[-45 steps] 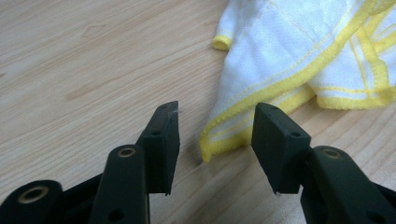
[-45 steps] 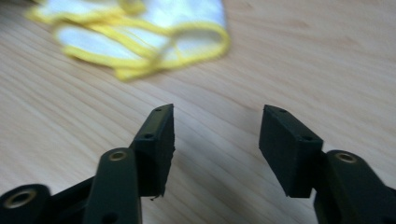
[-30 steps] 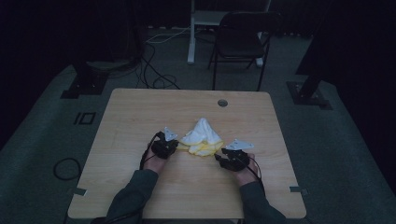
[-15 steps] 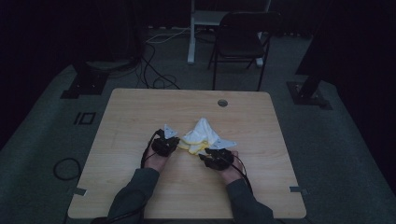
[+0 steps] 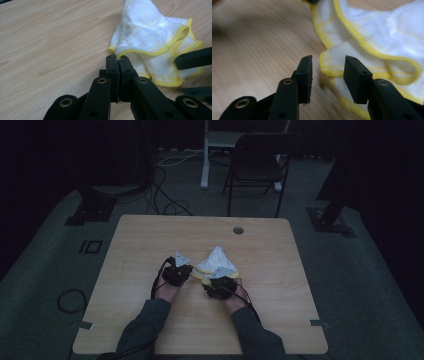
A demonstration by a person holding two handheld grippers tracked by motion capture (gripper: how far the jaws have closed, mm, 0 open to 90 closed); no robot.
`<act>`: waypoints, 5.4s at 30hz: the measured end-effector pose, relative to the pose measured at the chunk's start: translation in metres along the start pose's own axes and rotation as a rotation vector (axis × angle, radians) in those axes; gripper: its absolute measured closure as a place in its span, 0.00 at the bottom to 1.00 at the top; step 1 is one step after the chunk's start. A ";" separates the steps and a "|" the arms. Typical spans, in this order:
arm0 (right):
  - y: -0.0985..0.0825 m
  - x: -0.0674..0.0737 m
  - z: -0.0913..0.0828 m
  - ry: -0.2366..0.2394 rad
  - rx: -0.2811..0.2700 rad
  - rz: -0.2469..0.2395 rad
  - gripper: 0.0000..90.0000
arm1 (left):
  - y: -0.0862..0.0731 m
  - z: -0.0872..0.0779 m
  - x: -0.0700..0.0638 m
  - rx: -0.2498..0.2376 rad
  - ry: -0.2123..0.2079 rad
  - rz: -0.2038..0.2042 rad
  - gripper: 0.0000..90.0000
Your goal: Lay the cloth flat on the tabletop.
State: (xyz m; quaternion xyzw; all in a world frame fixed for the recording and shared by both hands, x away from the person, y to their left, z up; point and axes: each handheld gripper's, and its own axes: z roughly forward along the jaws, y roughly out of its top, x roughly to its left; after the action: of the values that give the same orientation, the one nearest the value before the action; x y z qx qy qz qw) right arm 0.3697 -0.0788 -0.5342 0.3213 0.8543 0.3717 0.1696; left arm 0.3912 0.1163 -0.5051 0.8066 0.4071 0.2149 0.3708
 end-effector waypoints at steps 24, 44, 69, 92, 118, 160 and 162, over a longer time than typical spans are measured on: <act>-0.028 -0.068 -0.057 -0.162 -0.077 0.153 1.00 | 0.003 -0.009 0.012 -0.030 0.010 -0.038 0.99; -0.016 -0.125 -0.103 -0.338 -0.131 0.185 1.00 | 0.006 -0.026 0.041 -0.054 0.058 -0.107 1.00; -0.024 -0.089 -0.040 -0.021 -0.070 0.124 0.67 | 0.015 -0.016 0.060 -0.067 0.078 -0.171 0.99; -0.003 -0.119 -0.035 -0.121 -0.008 0.153 1.00 | 0.032 -0.002 0.064 -0.072 0.112 -0.171 0.73; 0.009 -0.125 -0.030 -0.151 0.024 0.151 1.00 | 0.015 0.004 -0.046 -0.033 -0.156 -0.007 0.72; 0.011 -0.132 -0.038 -0.165 -0.004 0.161 1.00 | 0.003 0.007 -0.060 0.029 -0.116 0.053 1.00; 0.012 -0.132 -0.037 -0.165 -0.003 0.158 1.00 | 0.002 0.010 -0.065 0.035 -0.134 0.063 1.00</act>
State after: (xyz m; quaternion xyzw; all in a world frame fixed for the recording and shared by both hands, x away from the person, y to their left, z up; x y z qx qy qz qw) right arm 0.4520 -0.1814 -0.4940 0.4171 0.8088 0.3575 0.2100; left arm 0.3612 0.0588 -0.5129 0.8380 0.3595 0.1648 0.3761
